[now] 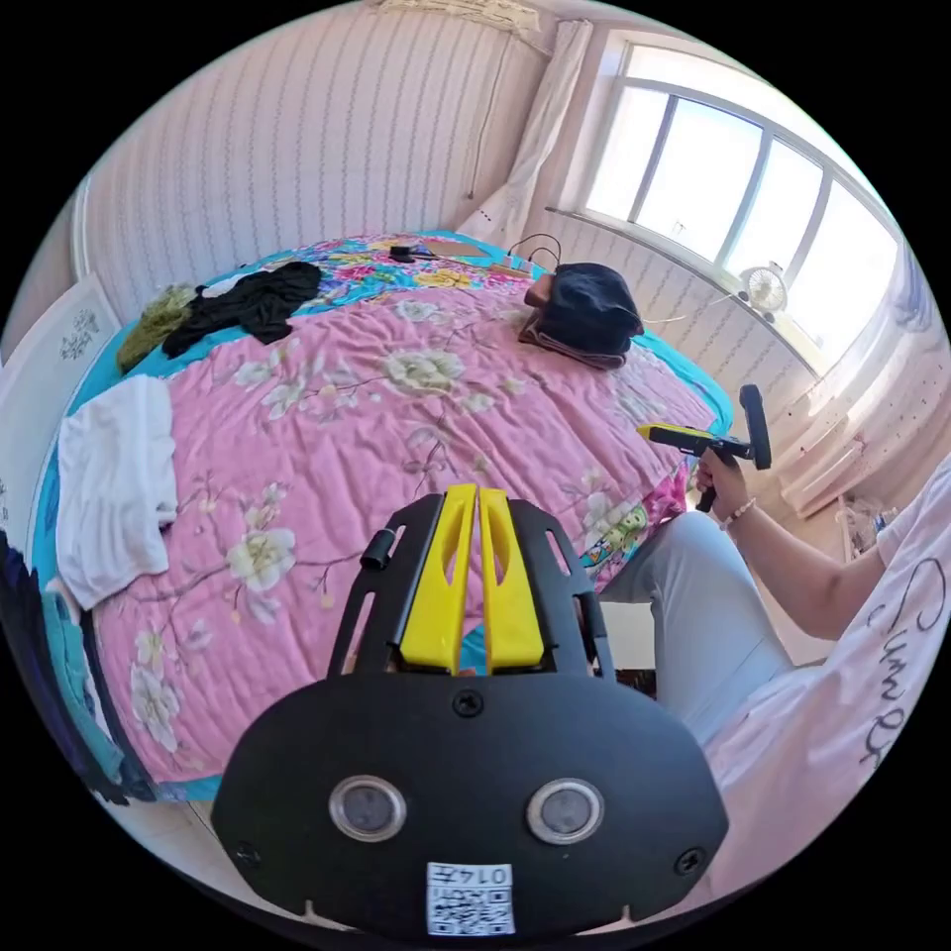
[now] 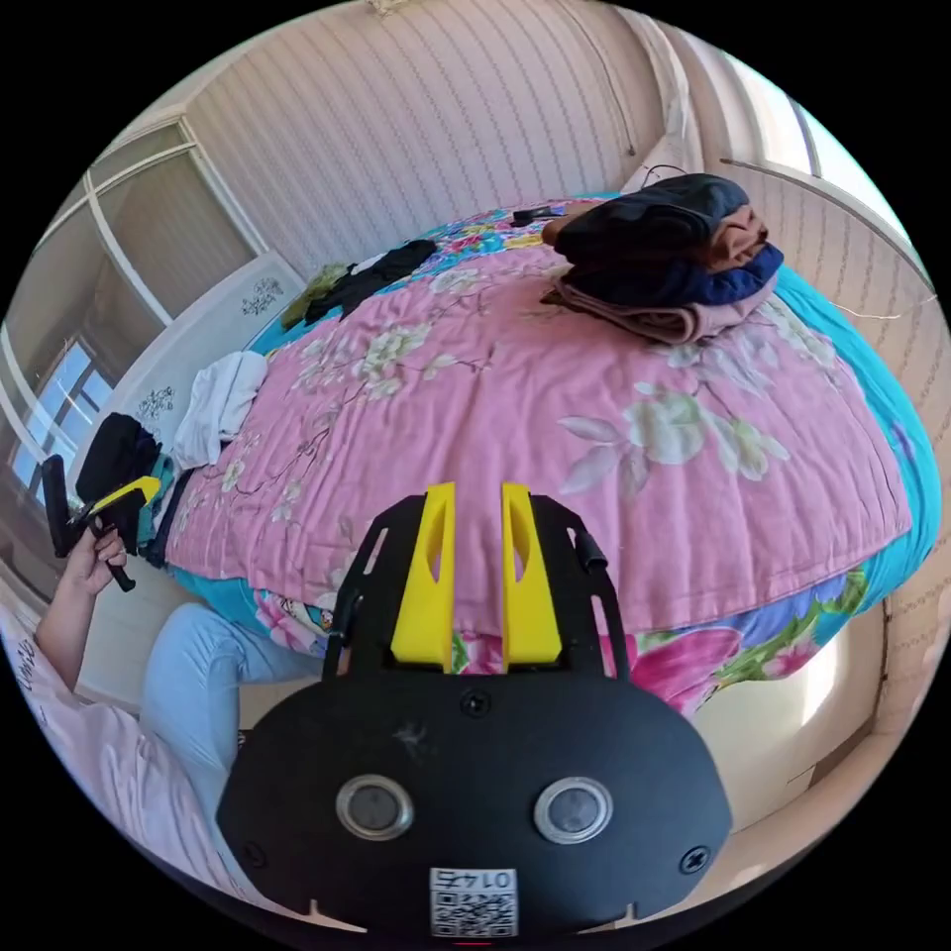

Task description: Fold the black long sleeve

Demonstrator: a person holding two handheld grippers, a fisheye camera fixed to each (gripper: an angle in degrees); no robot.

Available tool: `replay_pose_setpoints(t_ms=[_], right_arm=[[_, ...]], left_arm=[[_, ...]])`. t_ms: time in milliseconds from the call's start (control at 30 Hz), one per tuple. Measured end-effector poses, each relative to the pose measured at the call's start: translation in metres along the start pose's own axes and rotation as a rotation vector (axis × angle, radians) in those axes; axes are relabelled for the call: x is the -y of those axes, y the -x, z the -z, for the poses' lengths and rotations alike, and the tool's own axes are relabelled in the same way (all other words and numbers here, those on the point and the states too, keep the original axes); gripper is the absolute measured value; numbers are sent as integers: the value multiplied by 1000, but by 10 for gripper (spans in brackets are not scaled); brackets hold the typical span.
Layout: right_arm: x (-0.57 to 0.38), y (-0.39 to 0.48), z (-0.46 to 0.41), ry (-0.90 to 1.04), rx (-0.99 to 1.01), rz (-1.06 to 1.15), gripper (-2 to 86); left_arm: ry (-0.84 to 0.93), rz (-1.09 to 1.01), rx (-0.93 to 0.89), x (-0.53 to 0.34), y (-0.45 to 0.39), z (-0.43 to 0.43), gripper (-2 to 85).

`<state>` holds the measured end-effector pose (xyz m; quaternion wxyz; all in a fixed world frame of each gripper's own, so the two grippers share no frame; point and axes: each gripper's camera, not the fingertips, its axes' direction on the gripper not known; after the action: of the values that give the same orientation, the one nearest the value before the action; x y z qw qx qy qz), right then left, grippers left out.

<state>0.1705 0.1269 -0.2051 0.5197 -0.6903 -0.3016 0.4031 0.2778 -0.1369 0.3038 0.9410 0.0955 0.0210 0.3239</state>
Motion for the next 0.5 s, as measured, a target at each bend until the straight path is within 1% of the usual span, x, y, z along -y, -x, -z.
replay_pose_setpoints(t_ms=[33, 100, 200, 333, 467, 500], right_arm=[[-1, -8, 5, -26, -18, -5, 92], [-1, -36, 26, -149, -95, -18, 105], [11, -70, 43, -313, -116, -50, 119], [38, -108, 56, -395, -36, -120, 141], [55, -125, 76, -514, -80, -68, 150], [54, -131, 81, -524, -65, -69, 149]], left_arm=[[10, -32, -25, 23, -13, -14, -4], [5, -66, -50, 56, -32, -34, -1], [-7, -112, -100, 109, -58, -73, 5], [28, -229, -81, 182, -99, -146, 30], [12, -351, -21, 259, -141, -220, 49], [14, -358, -19, 269, -145, -230, 51]])
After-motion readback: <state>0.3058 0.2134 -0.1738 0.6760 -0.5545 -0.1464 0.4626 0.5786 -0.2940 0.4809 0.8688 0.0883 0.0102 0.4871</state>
